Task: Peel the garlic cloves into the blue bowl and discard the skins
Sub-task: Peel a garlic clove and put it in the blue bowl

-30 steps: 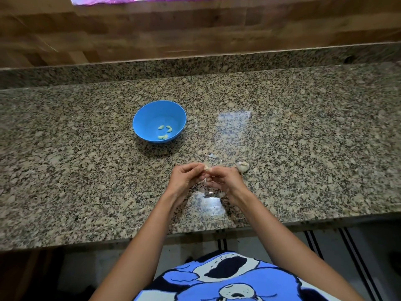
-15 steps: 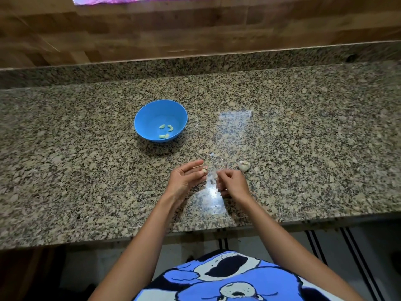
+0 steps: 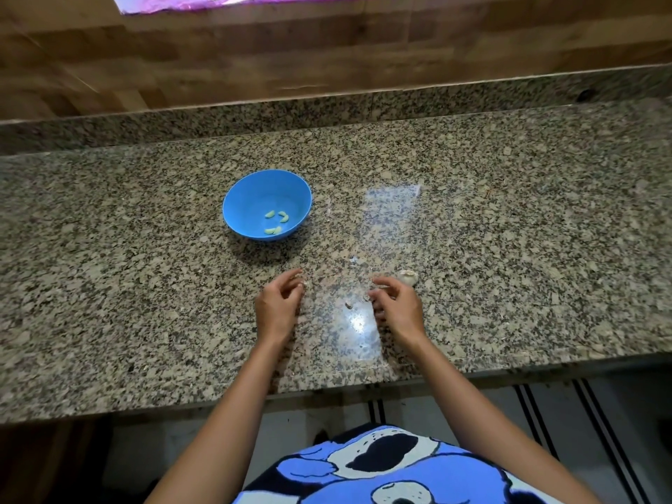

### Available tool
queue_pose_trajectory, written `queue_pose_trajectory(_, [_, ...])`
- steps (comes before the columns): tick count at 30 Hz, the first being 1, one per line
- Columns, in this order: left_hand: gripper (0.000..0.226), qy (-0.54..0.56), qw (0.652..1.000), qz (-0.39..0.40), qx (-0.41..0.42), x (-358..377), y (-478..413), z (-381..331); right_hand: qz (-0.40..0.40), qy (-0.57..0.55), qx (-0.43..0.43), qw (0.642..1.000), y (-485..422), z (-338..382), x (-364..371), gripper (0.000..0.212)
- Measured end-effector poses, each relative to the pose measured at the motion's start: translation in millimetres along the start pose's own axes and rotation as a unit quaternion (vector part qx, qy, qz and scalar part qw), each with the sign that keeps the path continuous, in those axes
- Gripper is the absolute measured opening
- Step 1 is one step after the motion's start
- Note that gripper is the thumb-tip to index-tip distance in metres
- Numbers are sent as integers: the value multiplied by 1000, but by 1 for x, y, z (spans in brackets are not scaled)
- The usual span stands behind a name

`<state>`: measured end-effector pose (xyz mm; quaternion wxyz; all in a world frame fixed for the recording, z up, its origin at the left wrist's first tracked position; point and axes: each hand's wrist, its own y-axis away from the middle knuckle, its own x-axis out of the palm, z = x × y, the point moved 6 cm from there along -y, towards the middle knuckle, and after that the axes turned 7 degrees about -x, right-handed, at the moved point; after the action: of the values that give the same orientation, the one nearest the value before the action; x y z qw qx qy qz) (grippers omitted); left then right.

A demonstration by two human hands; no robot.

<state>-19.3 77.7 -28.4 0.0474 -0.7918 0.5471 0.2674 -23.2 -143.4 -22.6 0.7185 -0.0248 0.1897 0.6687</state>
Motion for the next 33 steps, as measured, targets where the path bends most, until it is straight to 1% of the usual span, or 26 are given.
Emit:
queue_pose_trajectory(3, [47,11,1000,20,-11,-2,-4,3,-4,-43,19,999,-1,-7,-3,26])
queue_pose_trajectory(5, [52,58,997,20,-42,-2,-4,5,-8,-54,23,998,-2,-9,-4,24])
queue_pose_trajectory(7, [54,132,988,7,-76,-4,-5,7,-10,-67,27,997,-2,-13,-6,23])
queue_pose_trajectory(8, [53,158,984,-3,-84,-5,-4,6,-12,-77,31,996,-2,-15,-7,23])
queue_pose_trajectory(9, [51,159,984,-17,-80,-6,-3,5,-16,-88,36,995,-2,-18,-7,22])
queue_pose_trajectory(11, [44,103,994,-30,-37,-3,4,-6,-24,-107,46,993,-2,-21,-8,21])
queue_pose_trajectory(12, [40,73,997,-12,-8,5,9,-15,-29,-119,52,991,-2,-23,-9,20])
queue_pose_trajectory(15, [33,-36,992,106,60,47,21,-42,-51,-166,77,982,1,-27,-10,15])
queue_pose_trajectory(16, [32,-79,986,127,80,59,19,-51,-59,-179,85,978,2,-28,-11,14])
queue_pose_trajectory(20, [41,-217,957,124,145,84,-11,-80,-70,-221,112,966,5,-28,-16,13])
queue_pose_trajectory(21, [42,-254,945,132,159,89,-17,-82,-68,-231,119,963,5,-29,-17,13])
queue_pose_trajectory(23, [36,-316,915,151,200,97,-20,-81,-69,-251,136,956,4,-32,-17,14])
queue_pose_trajectory(26, [29,-336,885,175,269,103,2,-74,-72,-266,157,948,3,-36,-18,12])
queue_pose_trajectory(28, [31,-334,867,194,315,103,28,-65,-71,-274,161,946,2,-37,-17,12])
queue_pose_trajectory(30, [35,-329,853,215,343,100,50,-53,-72,-278,160,944,2,-37,-17,13])
queue_pose_trajectory(33, [37,-339,829,210,392,85,67,-41,-75,-272,163,945,2,-37,-16,13])
